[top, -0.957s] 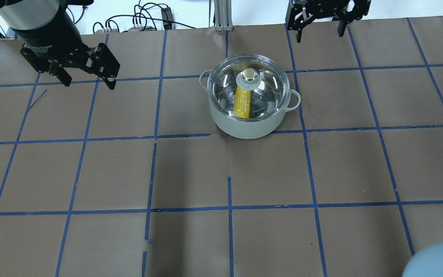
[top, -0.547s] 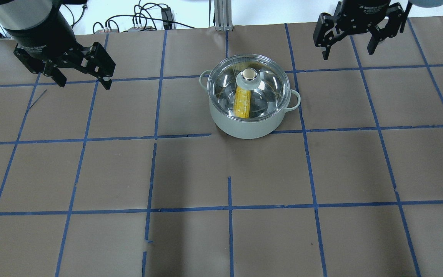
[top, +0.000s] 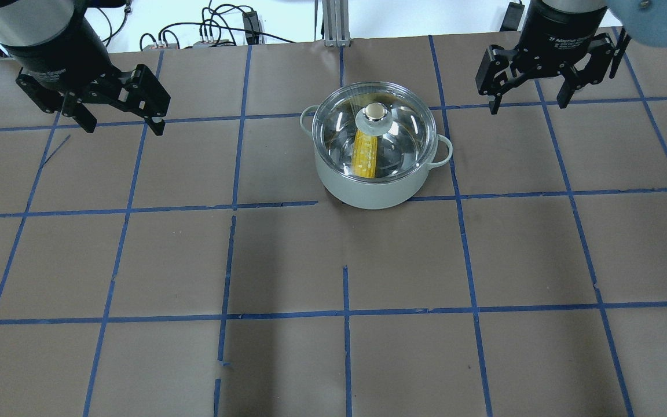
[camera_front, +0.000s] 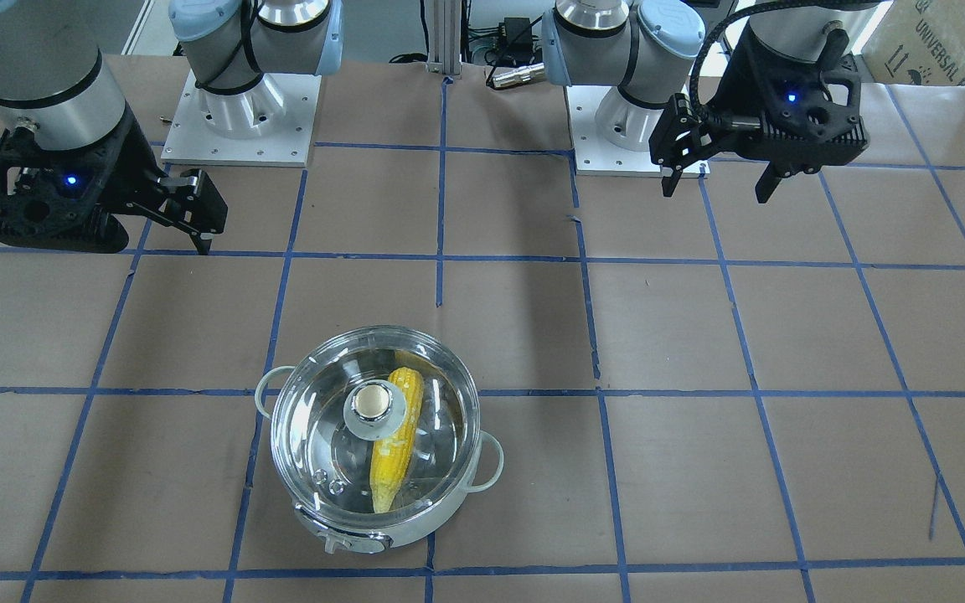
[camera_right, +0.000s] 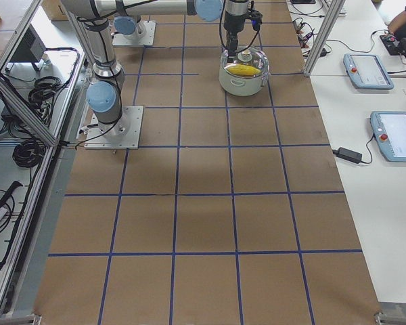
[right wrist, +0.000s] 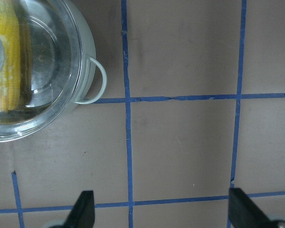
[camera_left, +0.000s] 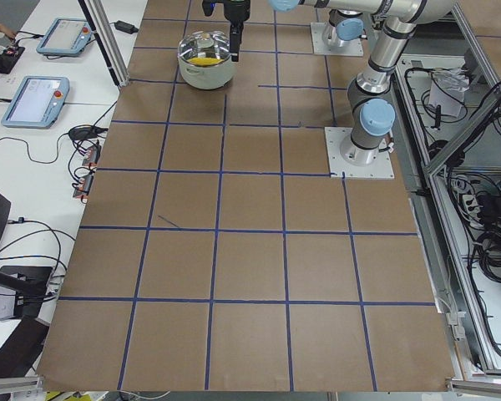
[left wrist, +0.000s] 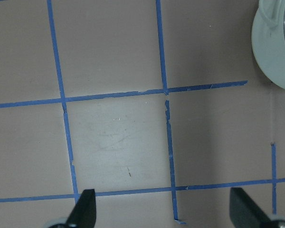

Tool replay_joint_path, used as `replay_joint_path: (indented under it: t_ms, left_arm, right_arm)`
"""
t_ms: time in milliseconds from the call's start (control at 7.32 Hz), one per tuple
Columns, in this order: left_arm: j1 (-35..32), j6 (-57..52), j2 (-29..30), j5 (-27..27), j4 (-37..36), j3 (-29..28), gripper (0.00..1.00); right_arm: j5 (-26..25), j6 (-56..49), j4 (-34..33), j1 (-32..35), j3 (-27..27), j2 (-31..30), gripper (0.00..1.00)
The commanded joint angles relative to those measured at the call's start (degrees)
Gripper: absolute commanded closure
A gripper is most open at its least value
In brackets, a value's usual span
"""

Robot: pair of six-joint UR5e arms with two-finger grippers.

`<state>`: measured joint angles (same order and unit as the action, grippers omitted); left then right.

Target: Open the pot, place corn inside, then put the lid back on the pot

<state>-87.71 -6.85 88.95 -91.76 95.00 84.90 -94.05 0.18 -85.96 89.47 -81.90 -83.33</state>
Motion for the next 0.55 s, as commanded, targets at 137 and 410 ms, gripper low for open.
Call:
replay_joint_path:
  t_ms: [137,410]
  left_arm:
    - [-0.1,0.2,0.0,0.0,-0.1,0.1,0.0]
    - [-0.1,0.3,0.0,0.0,-0.2,0.1,0.0]
  right_arm:
    - [2.1,-0.1,0.0,0.1,-0.1,-0.1,0.0]
    - [2.0,-0.2,0.0,0.1,-0.1,-0.1,0.0]
